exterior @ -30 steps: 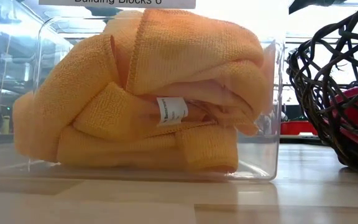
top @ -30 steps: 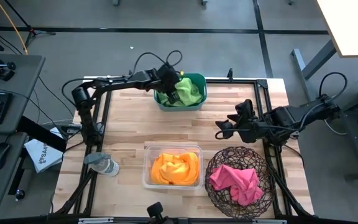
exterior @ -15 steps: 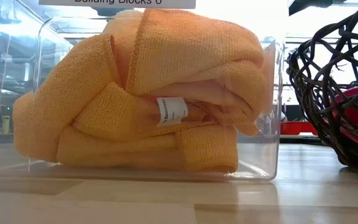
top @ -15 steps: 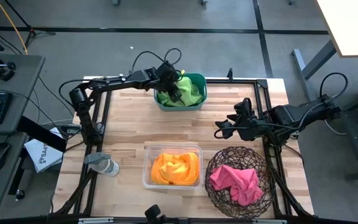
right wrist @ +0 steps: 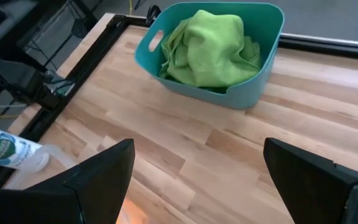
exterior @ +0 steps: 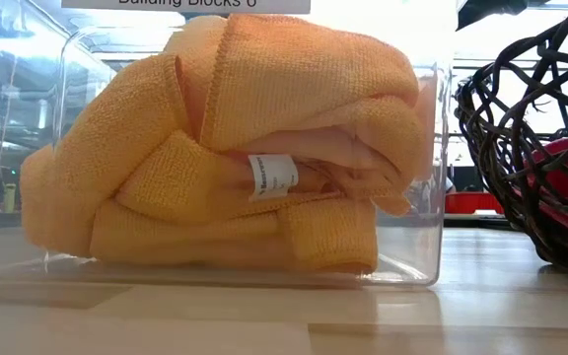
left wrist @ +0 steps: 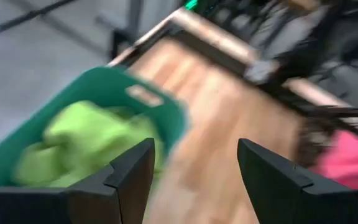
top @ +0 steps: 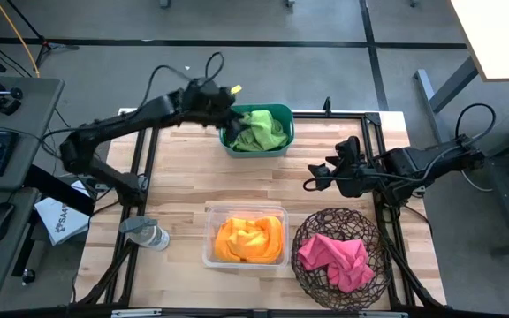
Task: Sort microfiber towel by color & place in baskets
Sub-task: Return to home position
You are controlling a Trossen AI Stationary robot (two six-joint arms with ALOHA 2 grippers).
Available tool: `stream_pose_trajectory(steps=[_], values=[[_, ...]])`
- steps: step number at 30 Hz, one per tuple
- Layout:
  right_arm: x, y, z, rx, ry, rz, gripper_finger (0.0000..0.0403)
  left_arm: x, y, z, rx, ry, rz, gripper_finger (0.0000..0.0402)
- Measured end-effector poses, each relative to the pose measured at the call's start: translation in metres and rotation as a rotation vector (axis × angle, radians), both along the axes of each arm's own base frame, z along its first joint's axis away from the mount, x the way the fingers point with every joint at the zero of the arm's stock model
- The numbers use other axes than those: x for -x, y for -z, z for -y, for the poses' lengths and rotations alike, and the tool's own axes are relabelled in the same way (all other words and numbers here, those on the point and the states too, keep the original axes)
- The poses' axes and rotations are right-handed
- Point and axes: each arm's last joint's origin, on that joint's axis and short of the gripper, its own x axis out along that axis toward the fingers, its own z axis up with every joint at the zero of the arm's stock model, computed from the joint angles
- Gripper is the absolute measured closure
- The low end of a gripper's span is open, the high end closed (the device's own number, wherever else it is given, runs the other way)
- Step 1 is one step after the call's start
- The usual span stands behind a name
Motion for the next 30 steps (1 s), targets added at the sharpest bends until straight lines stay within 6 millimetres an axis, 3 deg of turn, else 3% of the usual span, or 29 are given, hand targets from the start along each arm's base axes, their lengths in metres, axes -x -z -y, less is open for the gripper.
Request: stream_pose_trajectory(steps=[5, 9, 13, 20, 25, 30], values=[[-0.001, 0.0, 0.003, 0.023, -0.023, -0.028, 0.005, 0.018, -0.006, 0.055, -0.087, 0.095, 0.196, 0.0192], [-0.002, 0.0, 0.005, 0.023, -0.054, -0.053, 0.005, 0.038, 0.014, 0.088, -0.135, 0.102, 0.354, 0.0195], [-0.004, 0.0, 0.006, -0.006, -0.102, -0.065, 0.005, 0.063, 0.042, 0.101, -0.14, 0.046, 0.543, 0.0195], [-0.006, -0.001, 0.004, -0.026, -0.169, -0.067, 0.0061, 0.107, 0.089, 0.105, -0.107, -0.037, 0.803, 0.0209], [-0.007, 0.0, 0.002, -0.044, -0.25, -0.091, 0.0111, 0.127, 0.12, 0.111, -0.024, -0.061, 0.818, 0.0264], [-0.009, -0.001, -0.003, -0.066, -0.431, -0.117, 0.0225, 0.137, 0.142, 0.122, 0.006, -0.044, 0.786, 0.0379]])
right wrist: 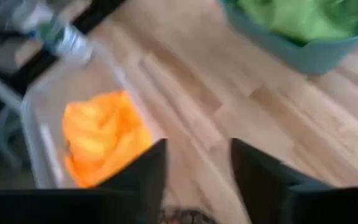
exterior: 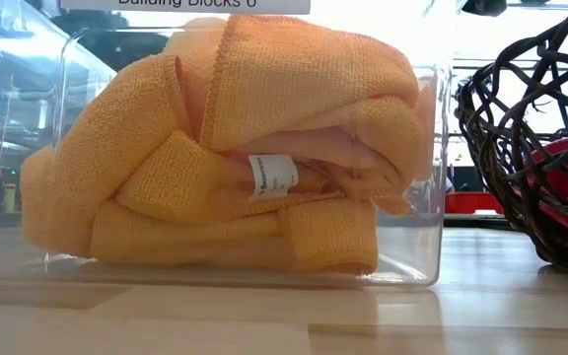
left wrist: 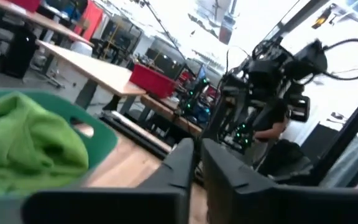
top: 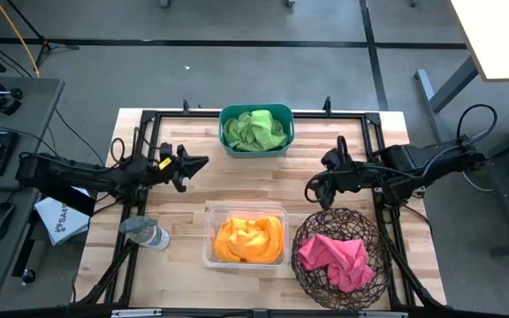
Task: Sort microfiber towel by color & place in baskets
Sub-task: Return to home position
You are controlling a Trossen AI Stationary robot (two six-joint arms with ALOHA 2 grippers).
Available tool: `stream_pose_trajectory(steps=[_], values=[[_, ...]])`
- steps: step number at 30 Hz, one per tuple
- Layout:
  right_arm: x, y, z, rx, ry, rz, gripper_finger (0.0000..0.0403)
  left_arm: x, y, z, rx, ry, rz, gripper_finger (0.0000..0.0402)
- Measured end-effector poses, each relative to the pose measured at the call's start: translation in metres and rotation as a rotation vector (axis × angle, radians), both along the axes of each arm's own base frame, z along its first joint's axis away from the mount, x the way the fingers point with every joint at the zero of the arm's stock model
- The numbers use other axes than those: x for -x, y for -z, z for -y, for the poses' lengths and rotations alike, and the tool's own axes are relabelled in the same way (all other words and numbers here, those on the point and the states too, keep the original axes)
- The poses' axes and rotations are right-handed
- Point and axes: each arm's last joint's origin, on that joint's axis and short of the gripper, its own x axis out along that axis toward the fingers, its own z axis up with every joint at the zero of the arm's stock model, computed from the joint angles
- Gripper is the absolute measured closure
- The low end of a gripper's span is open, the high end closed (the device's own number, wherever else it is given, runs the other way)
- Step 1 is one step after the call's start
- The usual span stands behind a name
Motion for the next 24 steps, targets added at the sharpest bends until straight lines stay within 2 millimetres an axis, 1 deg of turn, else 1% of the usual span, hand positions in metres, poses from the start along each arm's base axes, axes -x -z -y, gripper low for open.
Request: stream_pose_trajectory(steps=[1, 4, 5, 6, 7, 9, 13, 15, 17, 21, 24], values=[[0.0, 0.0, -0.001, -0.006, -0.034, -0.013, 0.0257, 0.002, 0.004, 0.002, 0.005, 0.005, -0.006, 0.039], [0.002, 0.002, -0.003, -0.023, -0.101, -0.054, 0.0364, 0.009, 0.019, 0.007, 0.035, 0.001, -0.03, 0.0392], [0.004, 0.003, -0.004, -0.021, -0.113, -0.07, 0.0383, 0.011, 0.025, 0.008, 0.039, 0.0, -0.04, 0.0396], [0.005, 0.004, -0.005, -0.017, -0.12, -0.084, 0.0388, 0.014, 0.03, 0.01, 0.049, -0.003, -0.044, 0.0399], [0.007, 0.005, -0.007, -0.015, -0.128, -0.099, 0.0383, 0.016, 0.035, 0.011, 0.059, -0.011, -0.066, 0.04], [0.011, 0.007, -0.011, -0.009, -0.149, -0.13, 0.0377, 0.017, 0.037, 0.012, 0.054, -0.016, -0.101, 0.04], [0.019, 0.01, -0.02, -0.006, -0.148, -0.174, 0.0398, 0.02, 0.033, 0.013, 0.002, -0.022, -0.083, 0.0401], [0.025, 0.014, -0.023, -0.023, -0.134, -0.162, 0.0397, 0.021, 0.032, 0.013, -0.018, -0.026, -0.074, 0.0401], [0.034, 0.025, -0.023, -0.063, -0.116, -0.139, 0.0399, 0.022, 0.03, 0.013, -0.021, -0.026, -0.06, 0.0401], [0.051, 0.055, -0.02, -0.184, -0.105, 0.007, 0.0401, 0.022, 0.029, 0.013, -0.025, -0.001, -0.055, 0.0401], [0.058, 0.076, -0.006, -0.215, -0.098, 0.179, 0.0402, 0.022, 0.029, 0.013, -0.026, 0.002, -0.054, 0.0401]])
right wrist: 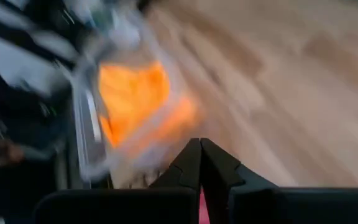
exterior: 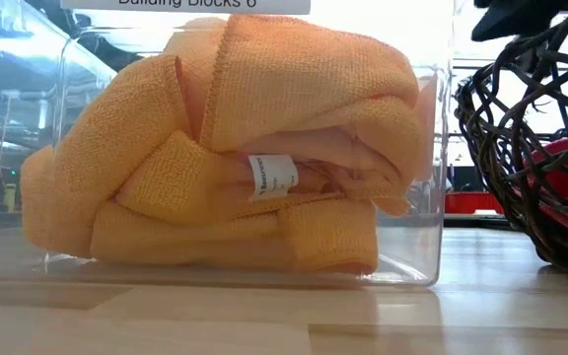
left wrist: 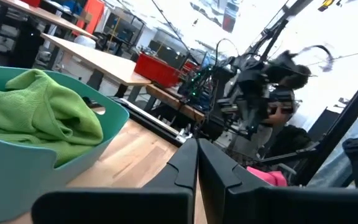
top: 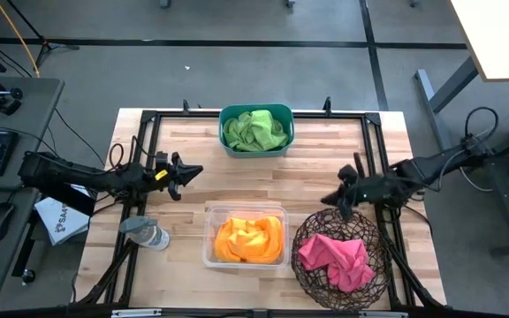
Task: Sort microfiber towel by color & place in baskets
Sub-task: Return to home position
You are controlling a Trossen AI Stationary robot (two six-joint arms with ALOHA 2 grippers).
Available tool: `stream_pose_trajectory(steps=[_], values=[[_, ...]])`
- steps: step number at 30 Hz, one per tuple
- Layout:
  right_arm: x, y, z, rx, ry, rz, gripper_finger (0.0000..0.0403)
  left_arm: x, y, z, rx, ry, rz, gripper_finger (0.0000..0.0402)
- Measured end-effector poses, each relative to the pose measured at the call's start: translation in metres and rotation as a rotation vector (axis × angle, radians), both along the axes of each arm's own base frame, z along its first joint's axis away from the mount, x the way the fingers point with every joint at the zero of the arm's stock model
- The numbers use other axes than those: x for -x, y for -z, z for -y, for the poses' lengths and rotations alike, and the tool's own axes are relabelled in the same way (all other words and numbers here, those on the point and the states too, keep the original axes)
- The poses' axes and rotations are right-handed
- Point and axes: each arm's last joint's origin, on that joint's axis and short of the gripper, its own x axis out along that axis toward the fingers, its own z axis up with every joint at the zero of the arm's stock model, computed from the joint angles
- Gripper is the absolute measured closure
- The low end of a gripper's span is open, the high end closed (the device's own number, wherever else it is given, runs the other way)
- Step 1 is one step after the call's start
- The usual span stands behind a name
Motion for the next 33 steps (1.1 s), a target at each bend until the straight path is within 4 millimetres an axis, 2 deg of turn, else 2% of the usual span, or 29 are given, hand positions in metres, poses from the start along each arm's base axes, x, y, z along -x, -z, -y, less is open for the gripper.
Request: stream_pose_trajectory(steps=[5, 9, 15, 20, 25, 33], values=[[0.005, 0.031, 0.038, 0.06, 0.06, 0.261, 0.0402, 0.0, 0.0, 0.0, 0.0, 0.0, -0.002, 0.0401], [0.004, 0.051, 0.068, 0.085, 0.039, 0.425, 0.0402, 0.0, 0.0, 0.0, 0.0, 0.0, -0.002, 0.0401], [0.009, 0.062, 0.097, 0.186, -0.009, 0.498, 0.0403, 0.0, 0.0, 0.0, 0.0, 0.0, -0.003, 0.0401], [0.011, 0.068, 0.1, 0.261, -0.027, 0.469, 0.0403, 0.0, 0.001, 0.0, -0.001, 0.001, -0.007, 0.0401], [0.015, 0.074, 0.091, 0.275, -0.05, 0.465, 0.0403, 0.0, 0.001, 0.0, -0.001, 0.001, -0.009, 0.0401], [0.041, 0.071, 0.072, 0.279, -0.053, 0.603, 0.0403, 0.0, 0.001, 0.0, -0.001, 0.002, -0.01, 0.0401]])
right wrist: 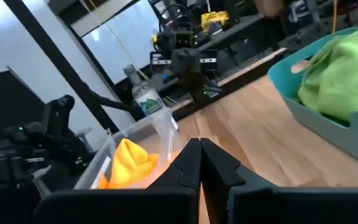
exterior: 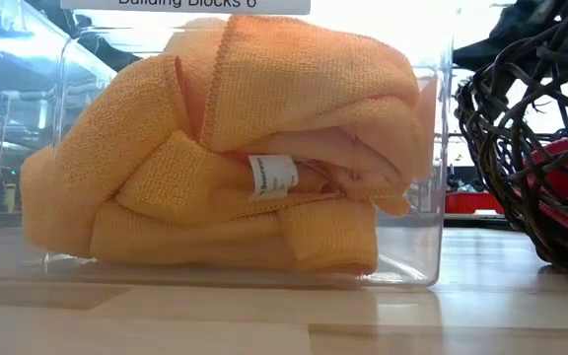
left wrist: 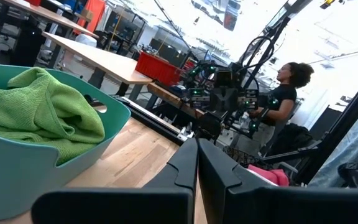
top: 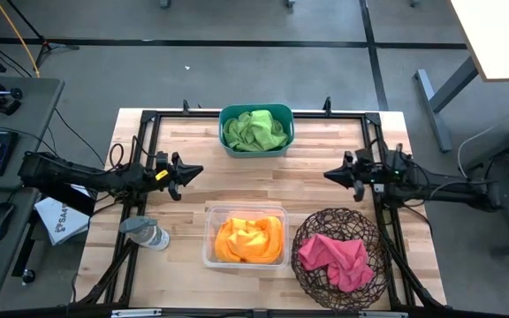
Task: Sort microfiber towel by color & place in baskets
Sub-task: Return to home position
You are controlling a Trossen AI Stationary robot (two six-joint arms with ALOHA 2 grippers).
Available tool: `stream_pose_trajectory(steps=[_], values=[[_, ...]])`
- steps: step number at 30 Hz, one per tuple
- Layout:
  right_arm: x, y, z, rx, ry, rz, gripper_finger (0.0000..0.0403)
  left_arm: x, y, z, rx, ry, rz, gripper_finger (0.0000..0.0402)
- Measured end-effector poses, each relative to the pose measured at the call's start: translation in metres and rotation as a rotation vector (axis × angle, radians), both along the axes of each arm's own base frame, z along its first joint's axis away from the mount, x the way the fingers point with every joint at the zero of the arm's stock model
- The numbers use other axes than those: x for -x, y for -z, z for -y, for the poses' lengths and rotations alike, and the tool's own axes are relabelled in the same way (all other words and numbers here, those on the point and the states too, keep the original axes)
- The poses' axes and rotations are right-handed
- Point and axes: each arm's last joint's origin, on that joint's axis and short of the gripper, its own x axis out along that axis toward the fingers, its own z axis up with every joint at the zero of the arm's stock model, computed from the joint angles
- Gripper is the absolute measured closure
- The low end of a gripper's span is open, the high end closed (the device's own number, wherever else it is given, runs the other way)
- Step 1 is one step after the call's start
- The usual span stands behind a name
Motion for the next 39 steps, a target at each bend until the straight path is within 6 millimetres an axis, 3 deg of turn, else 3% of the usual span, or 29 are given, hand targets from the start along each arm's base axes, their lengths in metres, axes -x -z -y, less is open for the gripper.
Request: stream_pose_trajectory(steps=[5, 12, 17, 24, 39], values=[[0.015, 0.003, -0.003, 0.019, 0.048, -0.018, 0.0403, 0.0, 0.0, 0.0, 0.0, 0.0, 0.0, 0.0401], [0.029, 0.008, -0.005, 0.063, 0.114, 0.084, 0.0403, 0.0, 0.0, 0.0, 0.0, 0.0, 0.0, 0.0401], [0.019, 0.039, -0.006, 0.013, 0.093, 0.136, 0.0403, 0.0, 0.0, 0.0, 0.0, -0.001, -0.002, 0.0401], [0.02, 0.039, -0.006, 0.096, 0.158, 0.132, 0.0403, 0.0, 0.002, 0.0, -0.002, -0.001, -0.022, 0.0401], [0.019, 0.047, -0.004, 0.055, 0.216, 0.052, 0.0403, 0.0, 0.002, 0.0, -0.002, -0.001, -0.026, 0.0401]])
